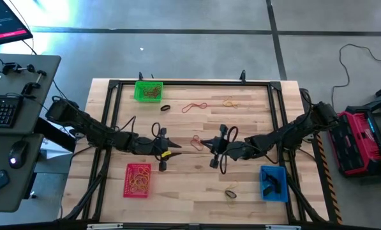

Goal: Sort rubber bands into baskets
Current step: Put the yellow rubber band into the red bin

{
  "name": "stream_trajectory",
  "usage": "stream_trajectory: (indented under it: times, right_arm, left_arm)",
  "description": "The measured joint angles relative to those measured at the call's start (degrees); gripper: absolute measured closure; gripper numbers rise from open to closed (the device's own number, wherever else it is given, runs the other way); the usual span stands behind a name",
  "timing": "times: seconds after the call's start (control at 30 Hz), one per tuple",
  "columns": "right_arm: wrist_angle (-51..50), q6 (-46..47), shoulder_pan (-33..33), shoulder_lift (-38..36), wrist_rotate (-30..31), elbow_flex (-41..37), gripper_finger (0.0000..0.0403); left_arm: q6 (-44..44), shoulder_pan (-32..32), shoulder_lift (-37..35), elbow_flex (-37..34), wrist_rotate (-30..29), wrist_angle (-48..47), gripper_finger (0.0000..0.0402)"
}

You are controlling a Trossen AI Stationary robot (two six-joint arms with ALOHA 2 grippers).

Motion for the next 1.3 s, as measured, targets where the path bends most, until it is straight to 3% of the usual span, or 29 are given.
stream_trajectory:
  times: [1.3]
  right_arm:
    - [0.8,-0.6,-0.2,0.0,-0.9,0.0,0.0403]
  left_arm:
    - [0.0,0.0,0.0,0.0,0.1,2.1,0.0282]
